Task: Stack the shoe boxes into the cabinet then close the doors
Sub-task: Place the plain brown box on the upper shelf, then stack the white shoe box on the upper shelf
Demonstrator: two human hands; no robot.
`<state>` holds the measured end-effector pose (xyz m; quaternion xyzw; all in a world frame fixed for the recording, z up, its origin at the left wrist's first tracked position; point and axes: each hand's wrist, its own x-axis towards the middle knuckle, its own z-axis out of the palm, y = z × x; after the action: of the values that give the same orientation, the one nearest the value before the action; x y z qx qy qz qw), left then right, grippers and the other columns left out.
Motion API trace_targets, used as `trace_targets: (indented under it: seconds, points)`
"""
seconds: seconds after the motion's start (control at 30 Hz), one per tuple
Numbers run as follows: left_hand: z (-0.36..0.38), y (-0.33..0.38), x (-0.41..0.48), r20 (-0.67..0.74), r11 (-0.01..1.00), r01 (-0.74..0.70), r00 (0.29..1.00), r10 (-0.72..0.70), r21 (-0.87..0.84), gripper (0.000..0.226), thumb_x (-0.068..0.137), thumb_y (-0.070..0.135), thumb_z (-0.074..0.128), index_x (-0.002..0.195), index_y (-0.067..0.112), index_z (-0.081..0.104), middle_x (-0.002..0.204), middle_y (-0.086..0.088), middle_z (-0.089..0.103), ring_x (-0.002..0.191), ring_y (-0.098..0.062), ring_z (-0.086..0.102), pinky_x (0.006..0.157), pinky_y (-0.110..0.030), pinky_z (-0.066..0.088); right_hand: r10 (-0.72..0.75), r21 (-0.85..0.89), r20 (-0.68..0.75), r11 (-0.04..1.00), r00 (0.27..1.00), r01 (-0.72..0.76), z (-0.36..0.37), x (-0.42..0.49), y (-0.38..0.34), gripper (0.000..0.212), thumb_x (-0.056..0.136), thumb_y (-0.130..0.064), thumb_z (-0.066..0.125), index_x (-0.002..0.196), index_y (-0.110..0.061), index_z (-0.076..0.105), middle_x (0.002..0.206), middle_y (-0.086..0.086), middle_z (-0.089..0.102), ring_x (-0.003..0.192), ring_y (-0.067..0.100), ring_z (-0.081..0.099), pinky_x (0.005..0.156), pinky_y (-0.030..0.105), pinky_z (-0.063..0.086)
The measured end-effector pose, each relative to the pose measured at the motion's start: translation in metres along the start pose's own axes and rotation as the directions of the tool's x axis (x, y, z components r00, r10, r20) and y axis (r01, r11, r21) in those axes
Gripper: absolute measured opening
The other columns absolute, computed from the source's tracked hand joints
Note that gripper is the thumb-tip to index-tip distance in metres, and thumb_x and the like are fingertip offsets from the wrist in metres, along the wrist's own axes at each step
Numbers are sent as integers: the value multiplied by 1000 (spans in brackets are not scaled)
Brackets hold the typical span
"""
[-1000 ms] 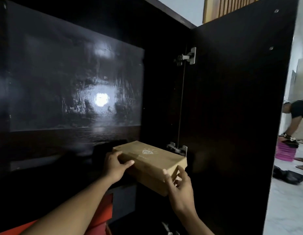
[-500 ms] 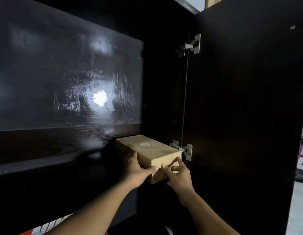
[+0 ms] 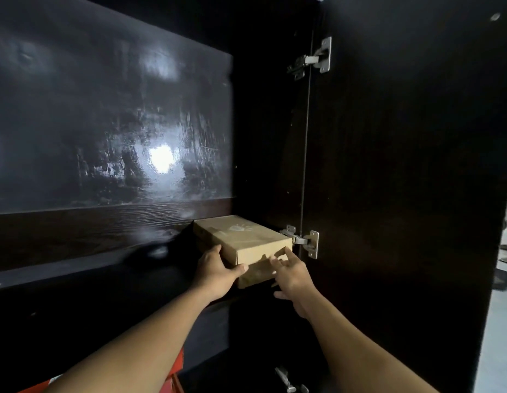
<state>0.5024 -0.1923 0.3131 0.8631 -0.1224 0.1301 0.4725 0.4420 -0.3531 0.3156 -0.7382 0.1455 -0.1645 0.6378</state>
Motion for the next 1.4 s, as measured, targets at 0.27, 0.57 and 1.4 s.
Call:
trace_targets:
  seconds: [0.27, 0.57, 1.4]
  points:
    - [-3, 35, -75, -62, 990, -139, 988, 140, 24, 76, 78, 30, 82, 142, 9, 47, 142, -11, 47, 132, -27, 44, 108, -33, 37, -23, -81, -102, 997, 995, 15, -71, -81, 15, 67, 98, -34, 61, 155, -23, 28, 108, 1, 66, 81, 12, 64, 68, 33, 58]
    - [93, 3, -240, 376, 998, -64, 924, 64, -12, 77, 74, 37, 84, 140, 17, 49, 133, -6, 59, 118, -25, 58, 101, -40, 49, 85, -363, -324, 909, 942, -207, -184, -261, 145, 64, 93, -34, 68, 148, -12, 41, 129, 12, 59, 119, 26, 59, 89, 27, 43]
    - [240, -205, -264, 422, 917, -8, 890, -176, 398, 94, 70, 48, 83, 146, 12, 42, 149, -13, 40, 139, -33, 32, 113, -41, 31, 371, -239, -353, 852, 859, -466, -109, -291, 387, 48, 86, -32, 73, 126, -14, 56, 100, 0, 72, 88, 16, 67, 79, 30, 52]
